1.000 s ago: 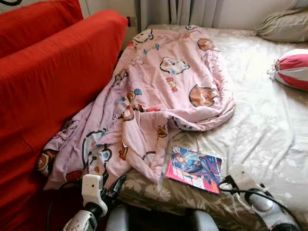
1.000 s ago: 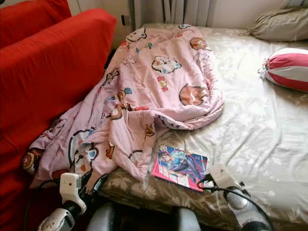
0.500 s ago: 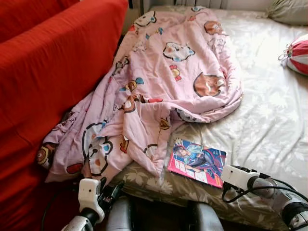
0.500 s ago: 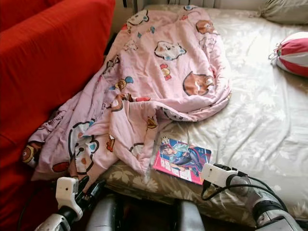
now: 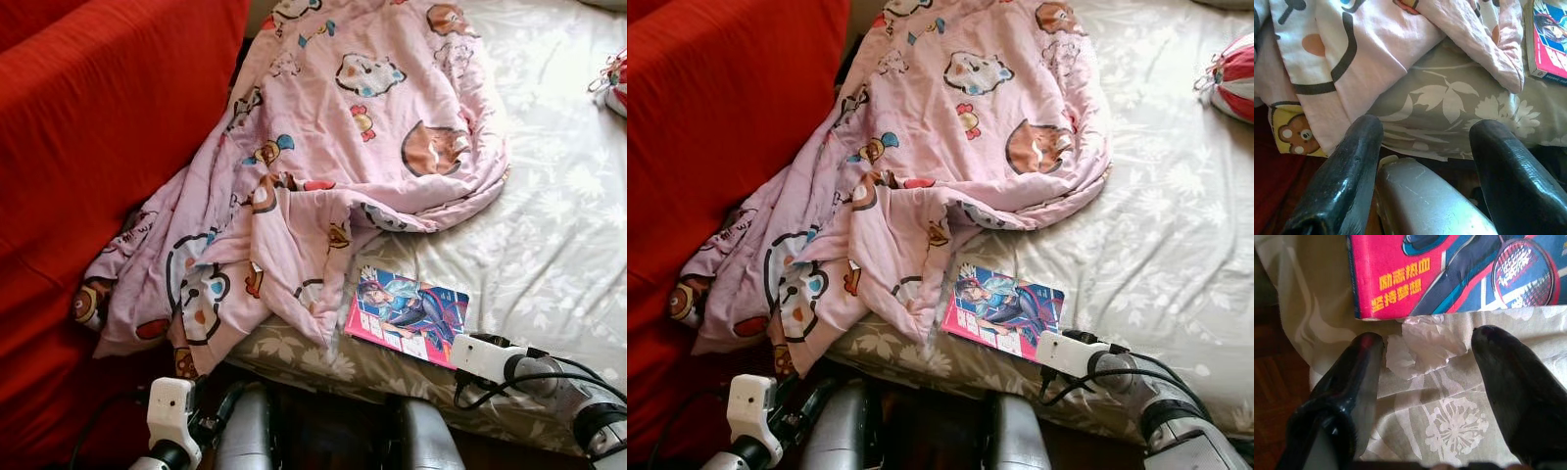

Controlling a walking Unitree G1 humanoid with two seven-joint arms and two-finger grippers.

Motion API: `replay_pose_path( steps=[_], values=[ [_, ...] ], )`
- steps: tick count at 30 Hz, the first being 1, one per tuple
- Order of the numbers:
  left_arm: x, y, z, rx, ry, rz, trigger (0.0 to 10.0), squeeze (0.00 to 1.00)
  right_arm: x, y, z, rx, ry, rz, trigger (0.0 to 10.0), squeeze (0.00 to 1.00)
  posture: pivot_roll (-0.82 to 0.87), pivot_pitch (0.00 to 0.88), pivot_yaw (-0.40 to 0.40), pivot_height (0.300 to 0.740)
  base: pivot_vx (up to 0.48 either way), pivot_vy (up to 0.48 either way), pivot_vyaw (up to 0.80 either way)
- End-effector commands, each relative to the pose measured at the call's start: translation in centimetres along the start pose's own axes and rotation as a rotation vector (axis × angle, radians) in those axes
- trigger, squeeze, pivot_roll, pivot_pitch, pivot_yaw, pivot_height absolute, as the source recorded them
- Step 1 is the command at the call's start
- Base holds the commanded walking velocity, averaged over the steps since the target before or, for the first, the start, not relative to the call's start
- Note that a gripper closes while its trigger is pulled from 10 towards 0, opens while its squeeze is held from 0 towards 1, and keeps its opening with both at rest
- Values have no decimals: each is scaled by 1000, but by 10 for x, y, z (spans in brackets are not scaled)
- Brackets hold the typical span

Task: Clean up the room

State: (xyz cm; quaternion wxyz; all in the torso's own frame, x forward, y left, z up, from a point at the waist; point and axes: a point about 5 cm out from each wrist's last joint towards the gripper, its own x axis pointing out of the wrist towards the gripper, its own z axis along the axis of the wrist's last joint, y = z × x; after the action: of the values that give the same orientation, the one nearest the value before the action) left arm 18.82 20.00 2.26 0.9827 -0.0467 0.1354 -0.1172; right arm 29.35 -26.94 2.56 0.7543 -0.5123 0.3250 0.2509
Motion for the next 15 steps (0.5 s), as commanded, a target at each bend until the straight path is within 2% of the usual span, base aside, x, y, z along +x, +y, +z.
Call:
replay_pose_path(
  steps=[1,15],
  values=[
    [-12,3,-9,-12,50,11,10000,0,1,6,-5,19,32,7,10000,0,200,320,60,632,0,0,0],
    [-21,6,-8,-5,69,24,10000,0,4,6,2,59,18,-20,10000,0,214,315,68,632,0,0,0]
  ],
)
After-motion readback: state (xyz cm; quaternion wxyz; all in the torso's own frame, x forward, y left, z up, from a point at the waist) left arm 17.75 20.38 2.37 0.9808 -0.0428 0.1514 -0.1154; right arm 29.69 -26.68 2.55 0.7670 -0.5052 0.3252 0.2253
